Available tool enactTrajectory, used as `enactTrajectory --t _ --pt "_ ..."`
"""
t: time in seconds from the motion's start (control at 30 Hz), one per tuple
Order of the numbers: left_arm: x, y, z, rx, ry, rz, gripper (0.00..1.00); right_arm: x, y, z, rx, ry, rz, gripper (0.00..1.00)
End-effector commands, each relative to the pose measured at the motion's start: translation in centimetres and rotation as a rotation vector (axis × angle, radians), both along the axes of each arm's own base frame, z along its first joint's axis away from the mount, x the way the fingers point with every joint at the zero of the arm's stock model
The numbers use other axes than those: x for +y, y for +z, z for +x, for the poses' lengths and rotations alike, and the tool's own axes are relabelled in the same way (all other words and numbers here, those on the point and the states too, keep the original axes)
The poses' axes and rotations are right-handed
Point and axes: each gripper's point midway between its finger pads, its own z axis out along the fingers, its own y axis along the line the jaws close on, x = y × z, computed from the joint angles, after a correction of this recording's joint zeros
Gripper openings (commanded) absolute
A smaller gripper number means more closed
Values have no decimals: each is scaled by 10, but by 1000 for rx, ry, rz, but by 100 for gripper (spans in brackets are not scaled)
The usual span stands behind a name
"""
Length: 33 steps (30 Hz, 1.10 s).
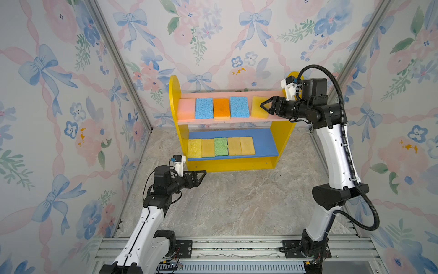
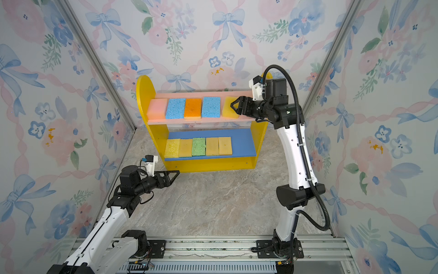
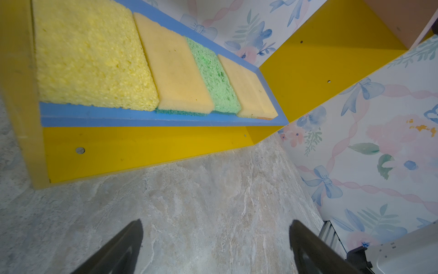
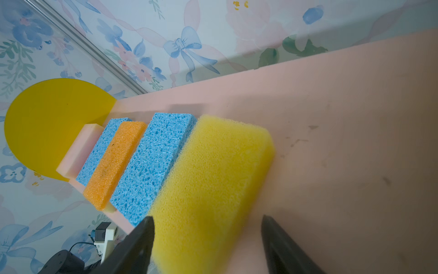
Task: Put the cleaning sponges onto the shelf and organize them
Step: 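Lower the yellow sponge beside the blue sponge on the top board, then open the right gripper and release the yellow sponge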
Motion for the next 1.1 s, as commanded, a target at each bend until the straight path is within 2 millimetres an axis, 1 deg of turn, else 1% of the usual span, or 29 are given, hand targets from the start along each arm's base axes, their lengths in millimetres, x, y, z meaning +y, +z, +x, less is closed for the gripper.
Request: enactTrajectory --t 0.0,0.17,0.33,0.53,0.7,0.83,0.93,1.07 --pt "1 -5 0 5 -1 10 98 4 6 15 -18 1 59 74" --pt "1 -4 0 2 -4 10 98 13 3 23 -9 17 89 74" --pt "1 -4 -1 0 -3 10 98 24 -2 26 3 41 103 74" --pt "1 -4 0 0 -2 10 98 37 -7 23 15 69 103 75" --pt "1 -3 0 -3 -2 12 98 42 -10 23 22 70 97 76" --pt "1 -4 0 -4 -1 14 98 46 -12 20 19 47 87 78" --pt "1 -3 -1 -3 -2 13 98 49 -7 16 -9 38 86 79" --pt "1 -3 -1 -5 -3 12 98 49 -7 16 -9 35 83 80"
